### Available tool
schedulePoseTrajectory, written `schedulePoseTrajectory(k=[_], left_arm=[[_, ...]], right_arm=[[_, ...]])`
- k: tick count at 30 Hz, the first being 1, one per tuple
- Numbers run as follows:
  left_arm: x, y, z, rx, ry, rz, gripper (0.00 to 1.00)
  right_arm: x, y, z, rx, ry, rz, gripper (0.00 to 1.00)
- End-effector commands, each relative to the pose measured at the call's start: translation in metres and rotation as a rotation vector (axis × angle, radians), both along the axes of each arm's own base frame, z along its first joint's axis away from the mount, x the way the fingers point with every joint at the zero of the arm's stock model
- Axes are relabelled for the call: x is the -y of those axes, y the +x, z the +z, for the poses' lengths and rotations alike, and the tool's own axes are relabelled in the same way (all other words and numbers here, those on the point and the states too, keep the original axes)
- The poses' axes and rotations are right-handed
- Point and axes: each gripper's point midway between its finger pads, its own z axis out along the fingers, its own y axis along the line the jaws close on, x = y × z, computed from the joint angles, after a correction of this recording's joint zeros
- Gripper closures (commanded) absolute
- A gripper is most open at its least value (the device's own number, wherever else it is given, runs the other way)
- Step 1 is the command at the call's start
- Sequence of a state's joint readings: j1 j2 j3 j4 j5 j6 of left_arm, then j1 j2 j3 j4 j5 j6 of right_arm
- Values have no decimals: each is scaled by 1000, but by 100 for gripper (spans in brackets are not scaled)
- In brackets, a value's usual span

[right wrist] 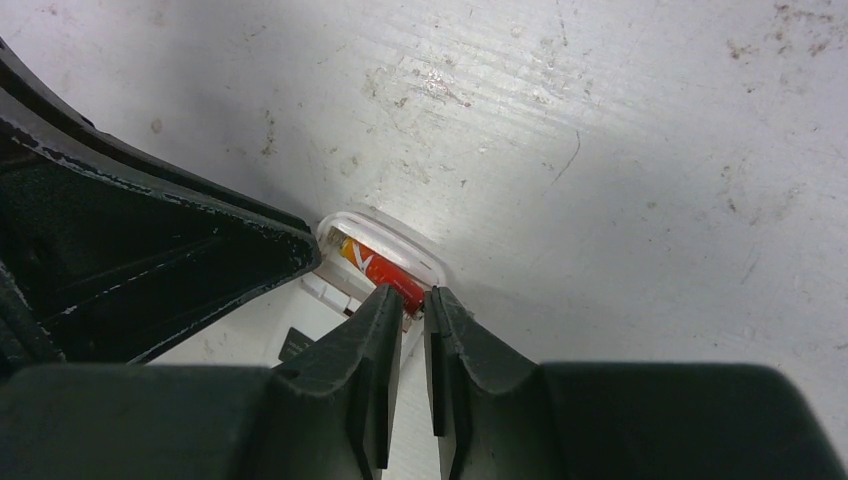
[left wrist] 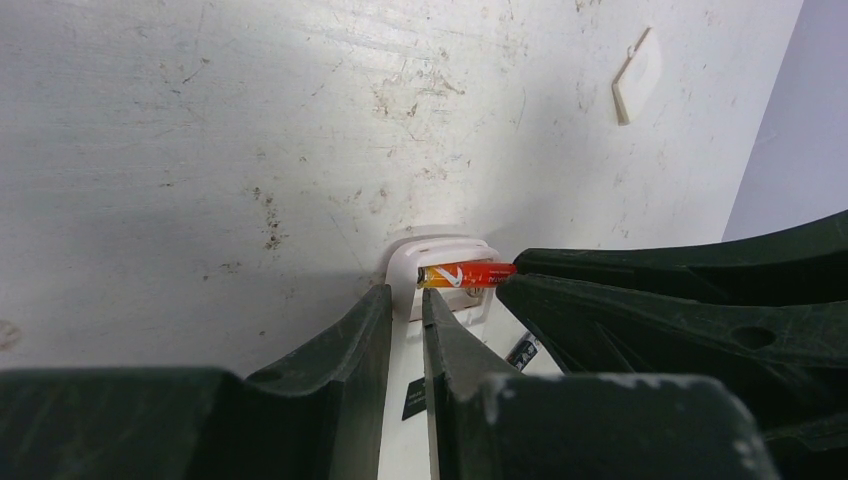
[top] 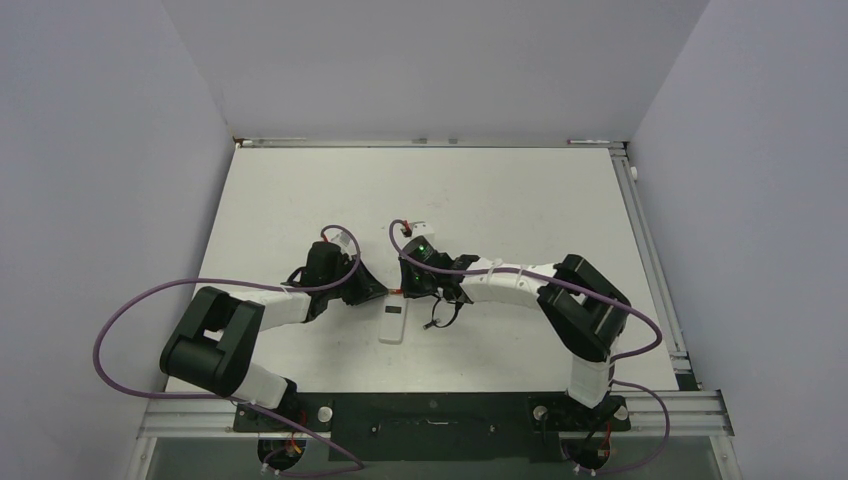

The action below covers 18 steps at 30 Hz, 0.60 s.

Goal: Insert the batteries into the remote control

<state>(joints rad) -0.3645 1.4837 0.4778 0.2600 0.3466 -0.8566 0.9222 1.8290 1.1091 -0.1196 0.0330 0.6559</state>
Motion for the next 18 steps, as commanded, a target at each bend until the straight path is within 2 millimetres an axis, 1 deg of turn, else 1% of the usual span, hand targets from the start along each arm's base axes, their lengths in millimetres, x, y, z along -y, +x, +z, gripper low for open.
schedulePoseTrajectory(k=[1,10,18], left_arm=[[4,7,7,43,-27,-11,86],[5,8,9,48,-33,-12,86],[8,7,12,52,-48,-24,86]], right_arm=[[-13,12,18,30,66,-14,84],[-17,10,15,15,74,-5,91],[-19,10,10,7,69,-7,91]])
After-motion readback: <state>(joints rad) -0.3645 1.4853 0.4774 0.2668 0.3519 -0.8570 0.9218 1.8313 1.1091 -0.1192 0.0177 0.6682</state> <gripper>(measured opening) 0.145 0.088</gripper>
